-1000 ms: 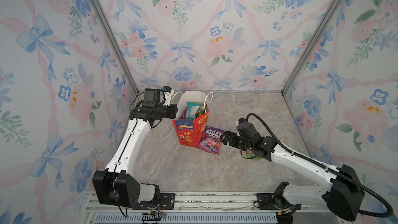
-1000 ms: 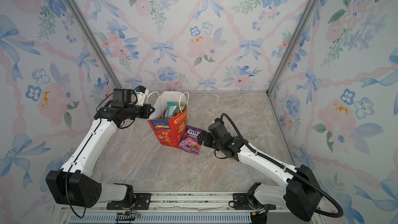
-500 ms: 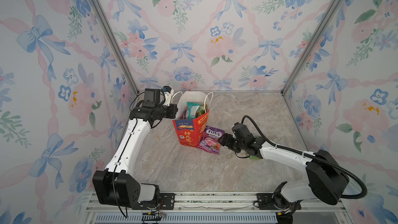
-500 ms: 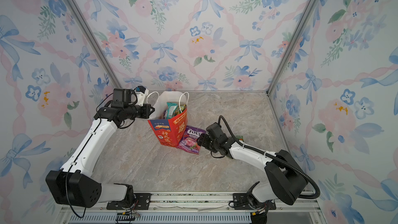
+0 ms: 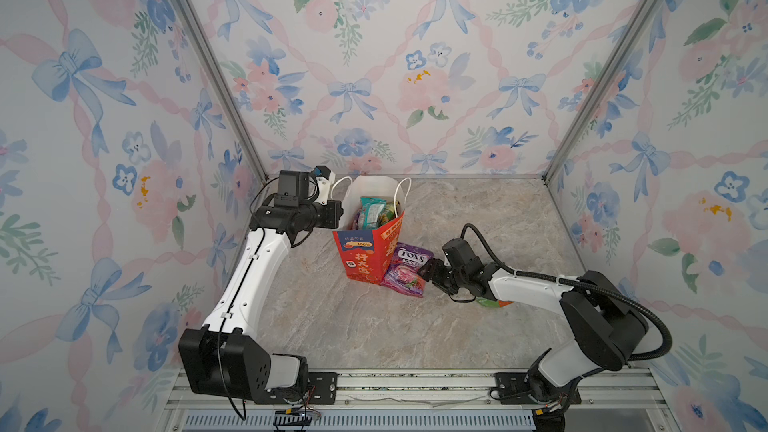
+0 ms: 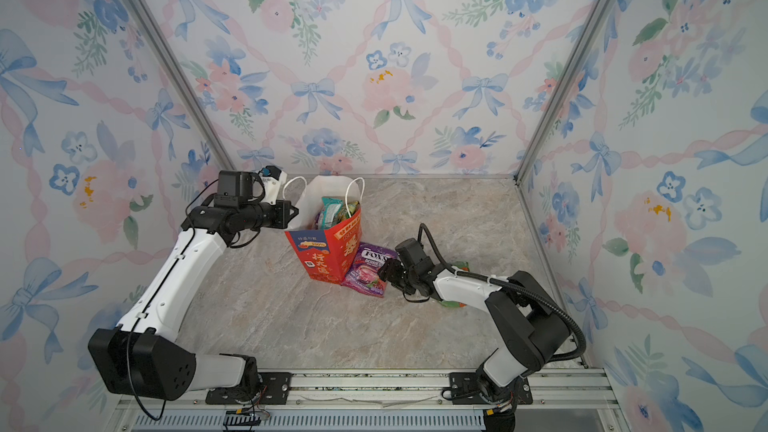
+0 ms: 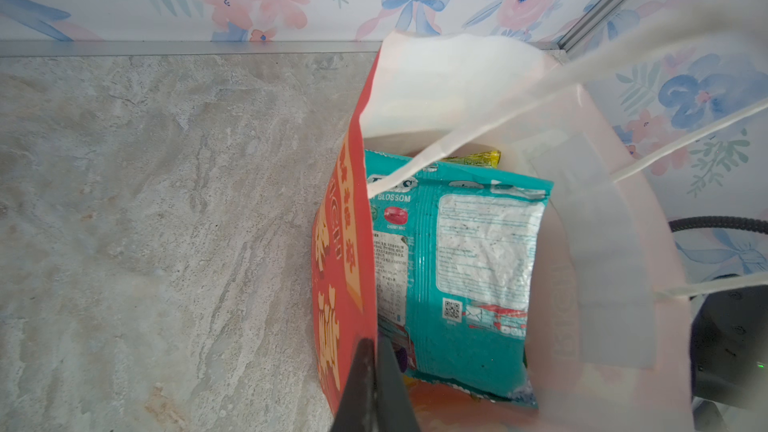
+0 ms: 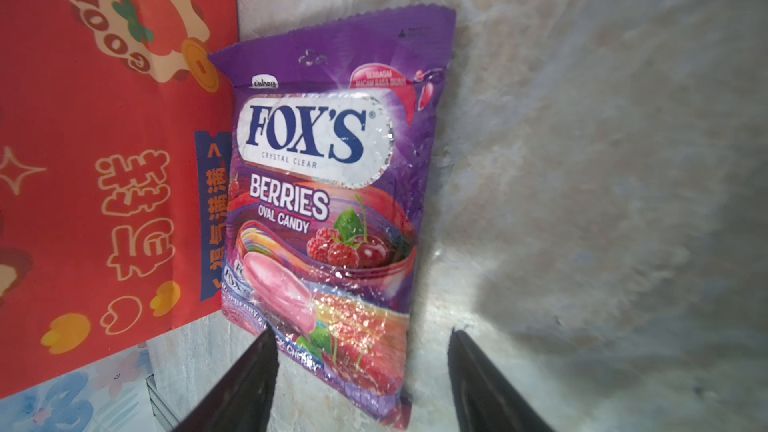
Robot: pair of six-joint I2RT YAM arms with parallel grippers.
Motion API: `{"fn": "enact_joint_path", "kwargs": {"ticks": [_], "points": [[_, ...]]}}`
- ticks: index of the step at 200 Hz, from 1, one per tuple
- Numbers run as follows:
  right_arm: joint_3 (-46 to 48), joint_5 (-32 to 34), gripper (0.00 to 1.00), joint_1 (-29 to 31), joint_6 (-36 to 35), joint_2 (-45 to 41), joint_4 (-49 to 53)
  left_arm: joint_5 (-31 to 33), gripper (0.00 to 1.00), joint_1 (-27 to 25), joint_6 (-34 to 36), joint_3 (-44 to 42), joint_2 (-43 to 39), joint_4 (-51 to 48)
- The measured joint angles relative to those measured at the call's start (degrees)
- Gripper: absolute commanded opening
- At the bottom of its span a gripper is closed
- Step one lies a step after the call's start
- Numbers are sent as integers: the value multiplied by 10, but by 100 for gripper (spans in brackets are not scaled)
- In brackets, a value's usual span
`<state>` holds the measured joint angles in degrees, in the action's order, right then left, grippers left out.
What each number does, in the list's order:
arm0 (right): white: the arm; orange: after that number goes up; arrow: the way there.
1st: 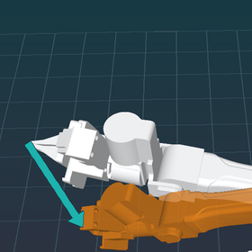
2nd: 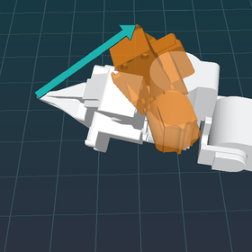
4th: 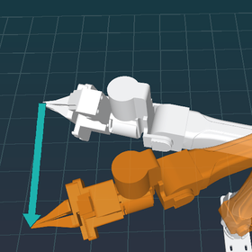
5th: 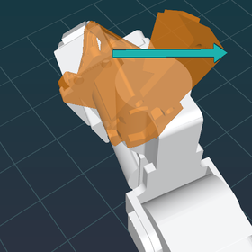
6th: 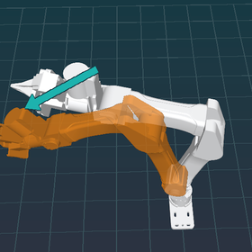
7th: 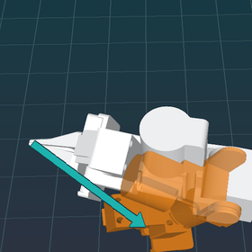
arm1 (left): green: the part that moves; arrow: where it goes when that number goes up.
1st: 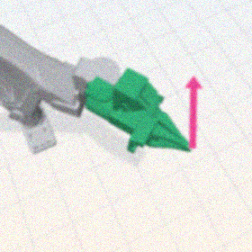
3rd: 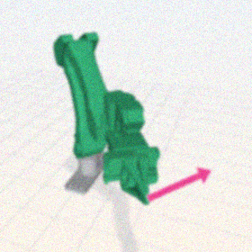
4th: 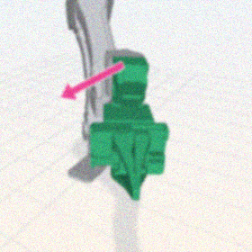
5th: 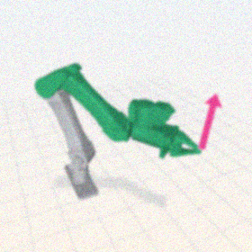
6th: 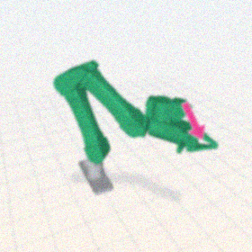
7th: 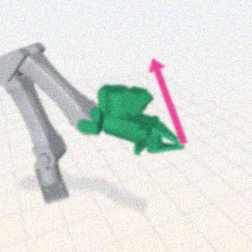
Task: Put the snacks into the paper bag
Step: 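Move the open right gripper down toward the purple Fox's Berries packet, then close the right gripper on the top edge of the purple packet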
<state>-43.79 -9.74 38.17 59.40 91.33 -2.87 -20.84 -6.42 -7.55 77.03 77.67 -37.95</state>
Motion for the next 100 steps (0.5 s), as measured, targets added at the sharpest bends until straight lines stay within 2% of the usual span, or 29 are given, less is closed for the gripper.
{"fn": "enact_joint_path", "kwargs": {"ticks": [67, 100], "points": [[0, -22, 64, -1, 22, 49, -68, 0, 0, 0, 0, 0, 0, 0], [0, -30, 60, -3, 37, 68, -115, 0, 0, 0, 0, 0, 0, 0]]}}
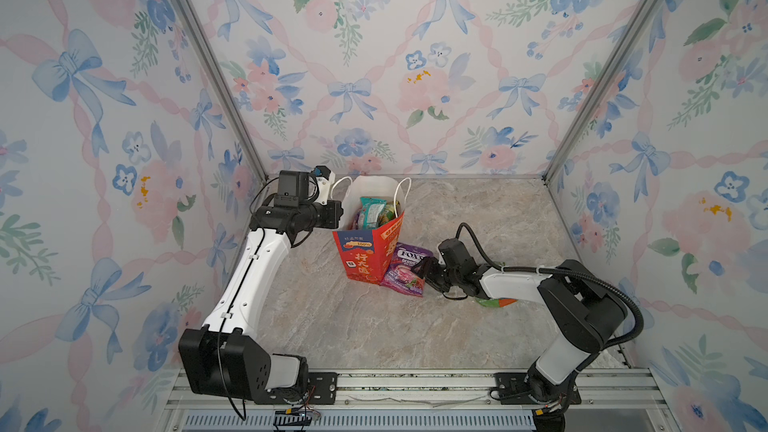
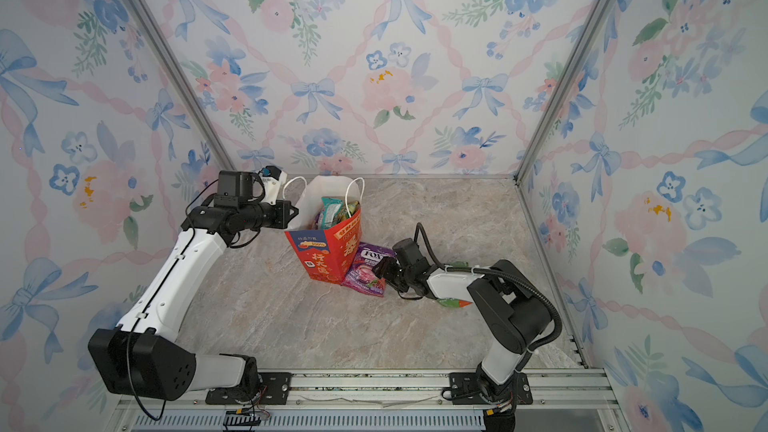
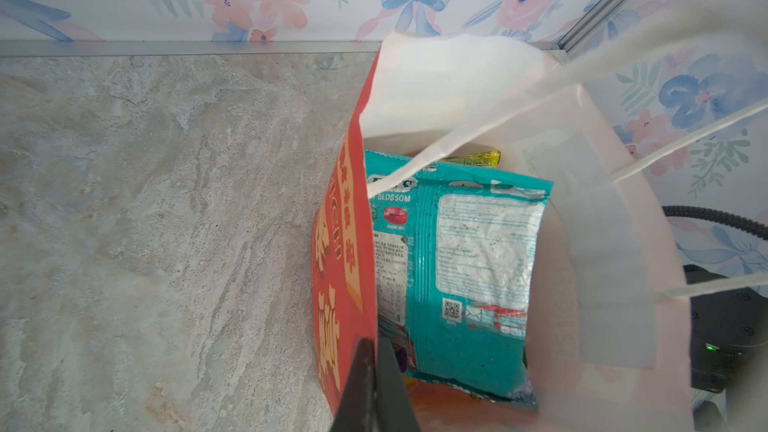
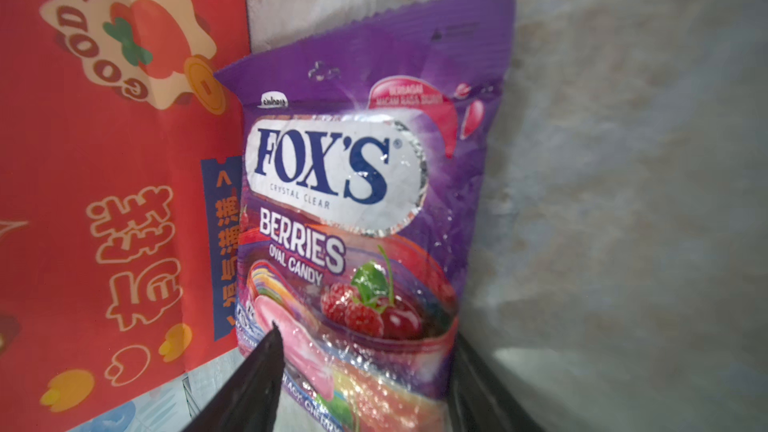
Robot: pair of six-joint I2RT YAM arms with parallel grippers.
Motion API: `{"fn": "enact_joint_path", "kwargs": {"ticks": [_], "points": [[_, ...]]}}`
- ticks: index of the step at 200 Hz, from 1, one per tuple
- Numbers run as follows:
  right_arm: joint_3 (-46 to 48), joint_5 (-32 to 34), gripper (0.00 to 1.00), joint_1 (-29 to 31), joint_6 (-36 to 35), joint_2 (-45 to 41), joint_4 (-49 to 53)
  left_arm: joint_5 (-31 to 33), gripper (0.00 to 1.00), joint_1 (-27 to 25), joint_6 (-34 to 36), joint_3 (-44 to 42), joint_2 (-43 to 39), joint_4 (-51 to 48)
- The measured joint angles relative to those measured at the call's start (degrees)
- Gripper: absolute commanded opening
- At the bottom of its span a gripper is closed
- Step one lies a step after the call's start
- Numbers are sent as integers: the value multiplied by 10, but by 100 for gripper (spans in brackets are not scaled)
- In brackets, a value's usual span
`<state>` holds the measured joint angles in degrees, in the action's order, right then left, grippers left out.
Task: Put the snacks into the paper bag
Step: 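Close the right gripper on the top edge of the purple packet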
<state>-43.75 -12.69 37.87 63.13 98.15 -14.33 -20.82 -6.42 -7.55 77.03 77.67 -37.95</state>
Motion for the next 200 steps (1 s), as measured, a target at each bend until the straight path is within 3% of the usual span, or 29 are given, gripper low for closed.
{"fn": "enact_joint_path", "kwargs": {"ticks": [32, 120, 162, 200], "points": [[6, -10, 48, 0, 15, 17, -42, 2, 0, 2, 0, 0, -2, 0], [25, -25, 1, -8, 33, 30, -88, 4, 0, 3, 0, 0, -3, -3], [25, -23, 0, -17, 13, 0, -49, 4, 0, 5, 0, 0, -3, -3], [21, -7, 0, -29, -26, -78, 36, 4, 0, 5, 0, 0, -6, -4]]}}
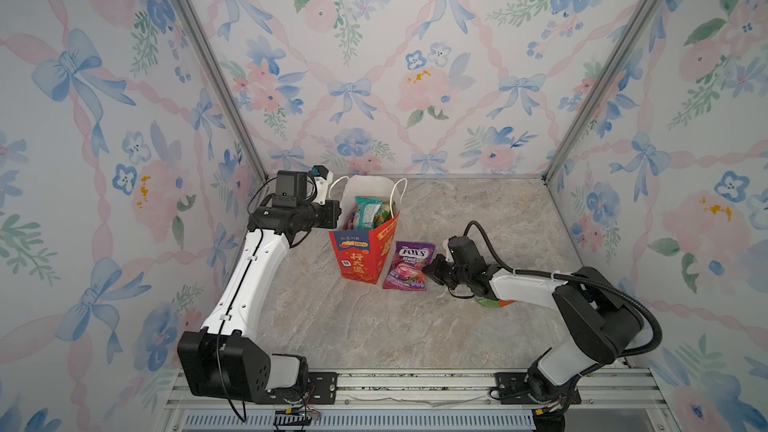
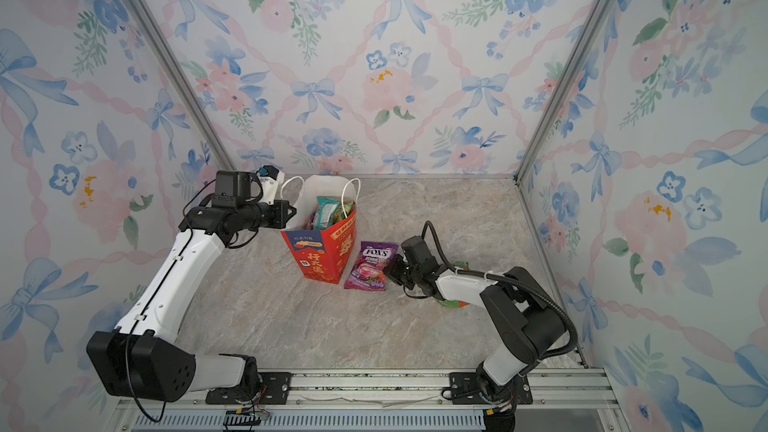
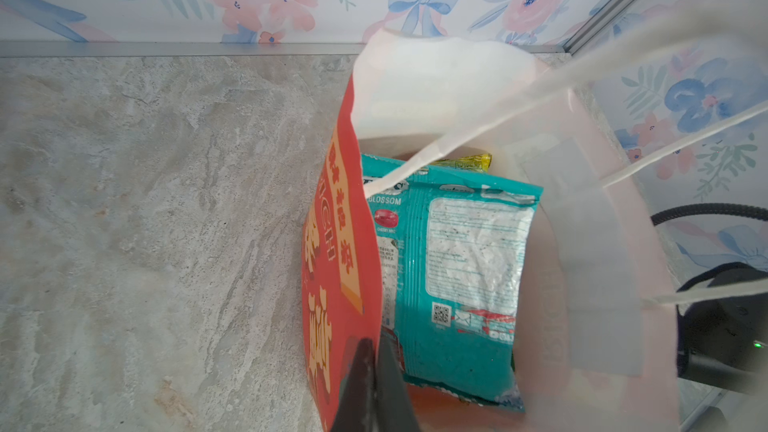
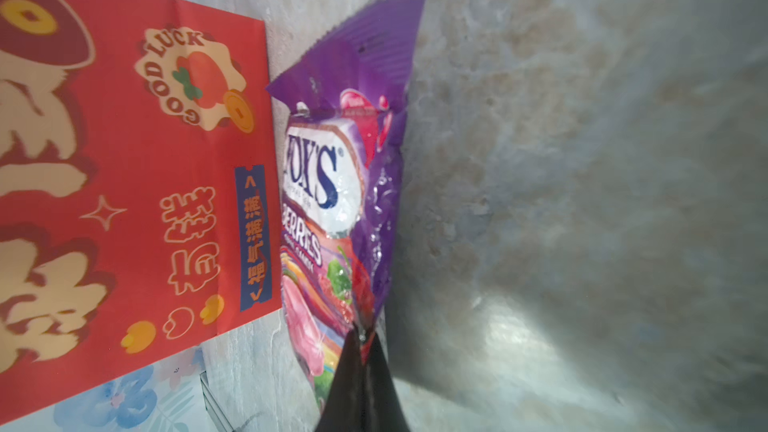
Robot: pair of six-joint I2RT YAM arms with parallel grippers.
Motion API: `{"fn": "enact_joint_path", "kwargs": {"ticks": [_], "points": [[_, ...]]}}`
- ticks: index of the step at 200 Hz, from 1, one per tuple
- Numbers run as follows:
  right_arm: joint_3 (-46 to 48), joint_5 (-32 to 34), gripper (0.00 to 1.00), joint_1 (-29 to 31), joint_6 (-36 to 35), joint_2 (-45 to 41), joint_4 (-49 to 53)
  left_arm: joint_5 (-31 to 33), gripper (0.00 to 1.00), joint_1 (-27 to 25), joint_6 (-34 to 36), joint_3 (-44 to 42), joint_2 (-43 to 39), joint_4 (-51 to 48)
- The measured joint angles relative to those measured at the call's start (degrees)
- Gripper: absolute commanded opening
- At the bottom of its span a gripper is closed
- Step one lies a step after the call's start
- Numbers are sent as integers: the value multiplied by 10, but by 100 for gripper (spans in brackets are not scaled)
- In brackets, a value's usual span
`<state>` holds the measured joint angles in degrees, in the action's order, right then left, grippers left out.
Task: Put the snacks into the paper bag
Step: 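Close the right gripper on the top edge of the purple packet, then lift the purple packet with the right gripper, raising it high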
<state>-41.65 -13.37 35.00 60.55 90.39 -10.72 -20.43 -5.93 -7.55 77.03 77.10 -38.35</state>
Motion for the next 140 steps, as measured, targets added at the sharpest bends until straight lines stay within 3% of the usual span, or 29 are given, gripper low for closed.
{"fn": "enact_joint_path", "kwargs": {"ticks": [84, 140], "points": [[-65, 53, 0, -53, -93, -155, 195, -12, 0, 0, -2, 0, 0, -2], [-179, 71, 0, -75, -148, -189, 281, -16, 0, -5, -5, 0, 0, -3]]}}
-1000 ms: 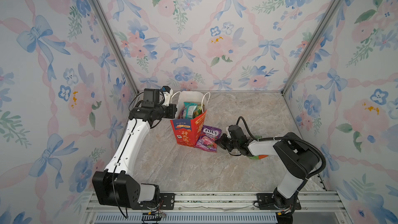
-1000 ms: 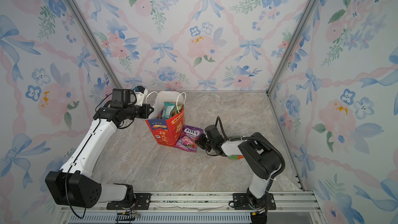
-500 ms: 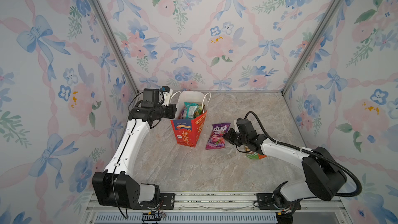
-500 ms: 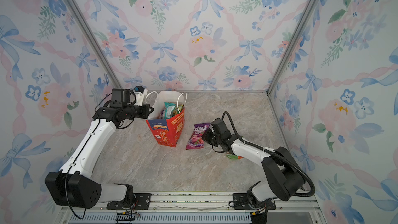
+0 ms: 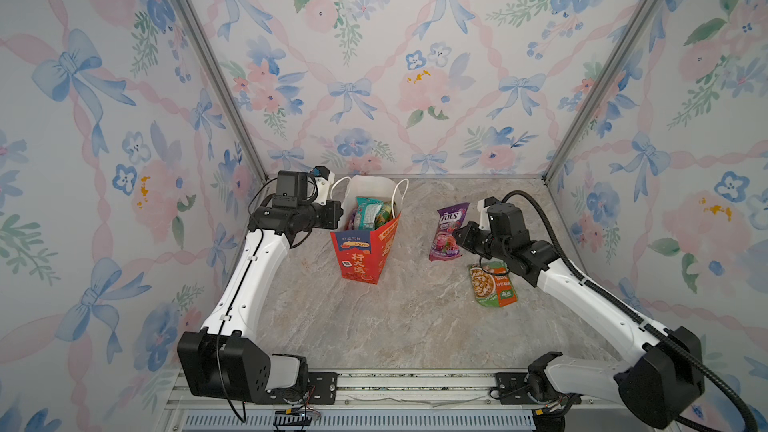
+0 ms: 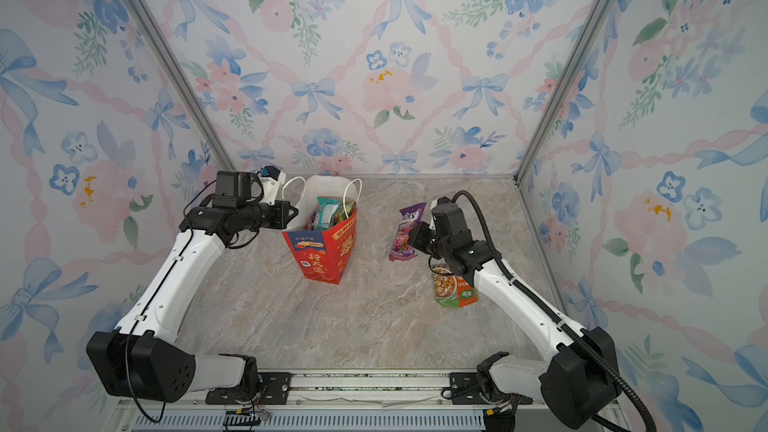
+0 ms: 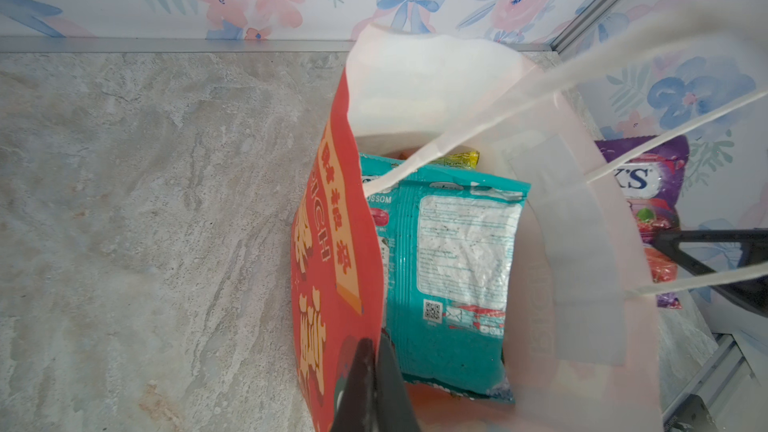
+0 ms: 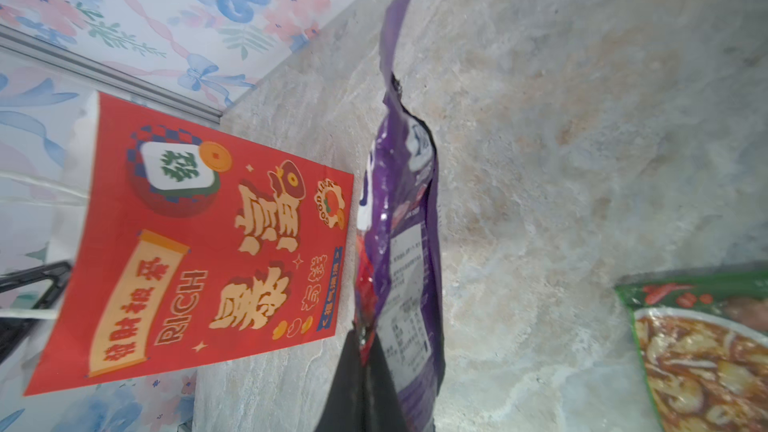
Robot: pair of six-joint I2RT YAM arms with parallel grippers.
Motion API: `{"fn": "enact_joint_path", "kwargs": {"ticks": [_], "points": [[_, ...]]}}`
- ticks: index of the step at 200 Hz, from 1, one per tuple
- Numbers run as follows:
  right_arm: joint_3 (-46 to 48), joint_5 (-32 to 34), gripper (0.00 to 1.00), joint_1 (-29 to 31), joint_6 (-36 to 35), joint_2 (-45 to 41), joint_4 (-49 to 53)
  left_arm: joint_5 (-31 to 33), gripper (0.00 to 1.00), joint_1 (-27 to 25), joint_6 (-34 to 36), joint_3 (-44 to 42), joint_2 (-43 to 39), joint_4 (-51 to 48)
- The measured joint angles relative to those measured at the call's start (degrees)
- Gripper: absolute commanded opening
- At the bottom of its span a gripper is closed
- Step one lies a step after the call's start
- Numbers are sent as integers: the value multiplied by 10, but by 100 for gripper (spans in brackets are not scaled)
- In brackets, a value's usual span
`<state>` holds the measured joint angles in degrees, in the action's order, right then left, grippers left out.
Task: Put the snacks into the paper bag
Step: 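Lift the purple packet with the right gripper, raising it high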
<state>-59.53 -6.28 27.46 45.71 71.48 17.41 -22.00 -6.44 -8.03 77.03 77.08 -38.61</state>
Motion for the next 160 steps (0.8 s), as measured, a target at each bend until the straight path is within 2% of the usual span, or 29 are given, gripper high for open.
{"fn": "enact_joint_path", "kwargs": {"ticks": [42, 87, 160], "points": [[-99, 4, 0, 0, -25, 3, 29, 0, 0, -3, 0, 0, 0, -2], [-245, 6, 0, 10, -56, 43, 39, 0, 0, -3, 0, 0, 0, -2], [-453, 10, 0, 85, -115, 144, 54, 0, 0, -3, 0, 0, 0, -2]]}}
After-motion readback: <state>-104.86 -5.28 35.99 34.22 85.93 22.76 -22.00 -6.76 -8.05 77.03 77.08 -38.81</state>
